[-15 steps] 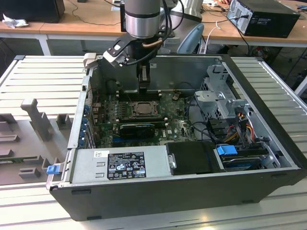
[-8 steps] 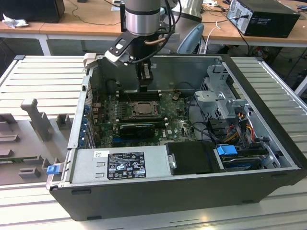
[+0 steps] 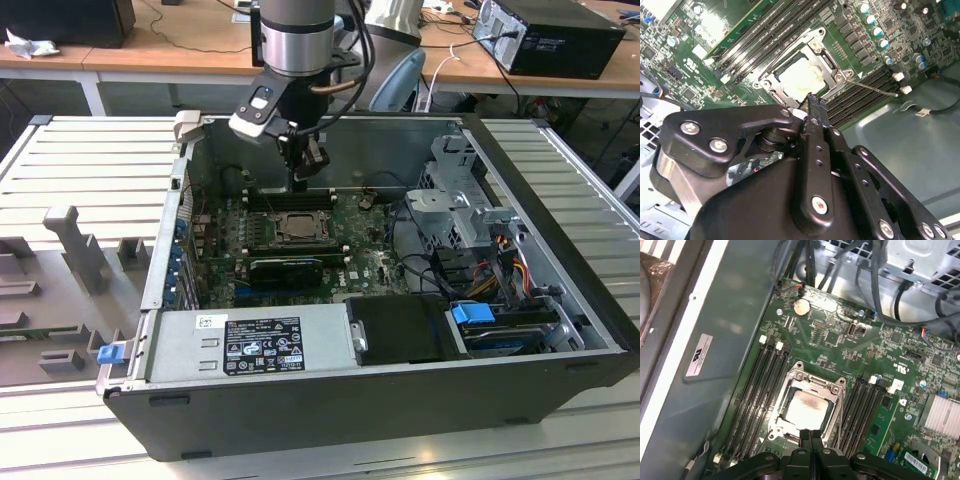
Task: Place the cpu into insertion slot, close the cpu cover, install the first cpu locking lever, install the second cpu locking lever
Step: 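Install the first cpu locking lever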
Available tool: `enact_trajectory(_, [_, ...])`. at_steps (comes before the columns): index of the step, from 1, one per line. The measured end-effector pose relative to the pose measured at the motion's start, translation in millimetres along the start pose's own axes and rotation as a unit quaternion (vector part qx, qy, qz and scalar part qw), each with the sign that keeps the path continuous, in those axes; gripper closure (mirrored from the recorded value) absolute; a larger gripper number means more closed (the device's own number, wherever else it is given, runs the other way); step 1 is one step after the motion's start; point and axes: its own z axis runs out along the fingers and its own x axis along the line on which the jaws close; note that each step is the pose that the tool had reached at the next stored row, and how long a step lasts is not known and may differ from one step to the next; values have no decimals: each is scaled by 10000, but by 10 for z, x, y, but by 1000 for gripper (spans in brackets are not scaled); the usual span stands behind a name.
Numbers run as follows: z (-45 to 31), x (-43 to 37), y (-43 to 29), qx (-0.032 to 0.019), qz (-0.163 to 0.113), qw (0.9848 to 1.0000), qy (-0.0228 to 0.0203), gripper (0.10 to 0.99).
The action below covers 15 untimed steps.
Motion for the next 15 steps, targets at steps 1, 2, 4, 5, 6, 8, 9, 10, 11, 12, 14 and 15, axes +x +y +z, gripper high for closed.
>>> enact_trajectory(1, [0,0,0,0,-54,10000,2,980])
enact_trajectory(2, [0,0,0,-1,-99,10000,3,980])
enact_trajectory(4, [0,0,0,-1,-211,9998,7,980])
enact_trajectory(5, [0,0,0,-1,-276,9996,10,980])
enact_trajectory(6, [0,0,0,-2,-329,9995,11,980])
enact_trajectory(8, [0,0,0,-2,-473,9989,16,980])
enact_trajectory(9, [0,0,0,-3,-554,9985,19,980])
enact_trajectory(10, [0,0,0,-3,-666,9978,23,980])
enact_trajectory(11, [0,0,0,-4,-779,9970,27,980])
enact_trajectory(12, [0,0,0,-5,-848,9964,30,980])
enact_trajectory(14, [0,0,0,-5,-974,9952,34,980])
enact_trajectory(15, [0,0,0,-5,-1105,9939,39,980])
